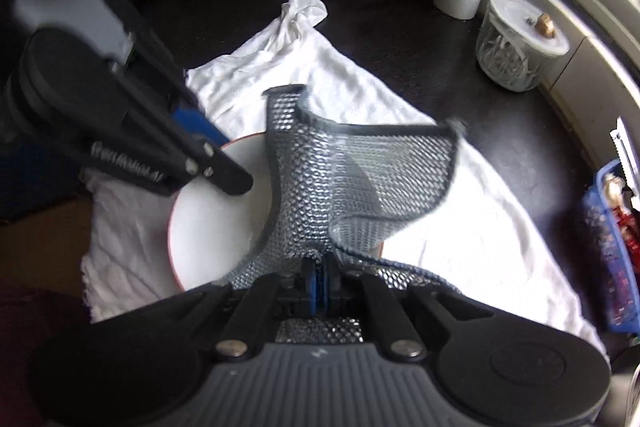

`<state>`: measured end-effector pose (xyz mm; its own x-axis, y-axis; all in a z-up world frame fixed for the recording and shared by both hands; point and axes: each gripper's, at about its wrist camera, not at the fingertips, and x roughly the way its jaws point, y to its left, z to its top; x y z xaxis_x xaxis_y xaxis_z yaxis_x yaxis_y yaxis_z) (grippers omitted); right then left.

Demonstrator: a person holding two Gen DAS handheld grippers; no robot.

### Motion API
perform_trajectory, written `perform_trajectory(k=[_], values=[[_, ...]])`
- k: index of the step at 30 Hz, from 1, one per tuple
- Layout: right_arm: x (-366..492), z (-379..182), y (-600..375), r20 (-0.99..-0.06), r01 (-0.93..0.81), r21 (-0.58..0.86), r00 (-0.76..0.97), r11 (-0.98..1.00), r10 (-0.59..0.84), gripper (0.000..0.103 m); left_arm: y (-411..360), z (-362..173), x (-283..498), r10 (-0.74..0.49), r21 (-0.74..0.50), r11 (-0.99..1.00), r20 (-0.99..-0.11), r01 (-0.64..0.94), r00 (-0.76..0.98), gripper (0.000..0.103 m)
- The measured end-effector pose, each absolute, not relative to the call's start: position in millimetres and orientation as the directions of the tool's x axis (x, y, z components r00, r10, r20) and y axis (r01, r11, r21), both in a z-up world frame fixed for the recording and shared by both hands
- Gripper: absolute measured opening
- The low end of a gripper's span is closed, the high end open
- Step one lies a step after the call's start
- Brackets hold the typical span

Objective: Clean bowl

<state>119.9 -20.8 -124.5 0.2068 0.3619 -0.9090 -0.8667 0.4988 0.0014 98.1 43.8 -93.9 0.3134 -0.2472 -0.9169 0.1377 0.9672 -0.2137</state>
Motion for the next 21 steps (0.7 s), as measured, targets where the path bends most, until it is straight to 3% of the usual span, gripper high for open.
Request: perform_trajectory(k=[5, 11, 18, 21], values=[[121, -129, -17, -0.905, -0.844, 0.038, 0.199, 0.536, 0.377, 0.002, 69, -105, 84, -0.343, -0.406, 0.901, -0.883, -0.153, 0.32, 0.01], [113, -134, -17, -0.904, -0.832, 0.082, 0.17, 0.549, 0.392, 0.003, 87, -122, 64, -0.419, -0.548, 0.722, -0.832, -0.422, 0.364, 0.011], [100, -133, -12, -0.898, -0.826, 0.131, 0.136, 0.549, 0.418, 0.004, 83, -140, 37, -0.492, -0.6, 0.511, -0.791, -0.616, 0.363, 0.011], [91, -135, -11, -0.901, -0.832, 0.143, 0.115, 0.537, 0.419, 0.004, 67, -142, 35, -0.525, -0.595, 0.528, -0.789, -0.605, 0.317, 0.011]])
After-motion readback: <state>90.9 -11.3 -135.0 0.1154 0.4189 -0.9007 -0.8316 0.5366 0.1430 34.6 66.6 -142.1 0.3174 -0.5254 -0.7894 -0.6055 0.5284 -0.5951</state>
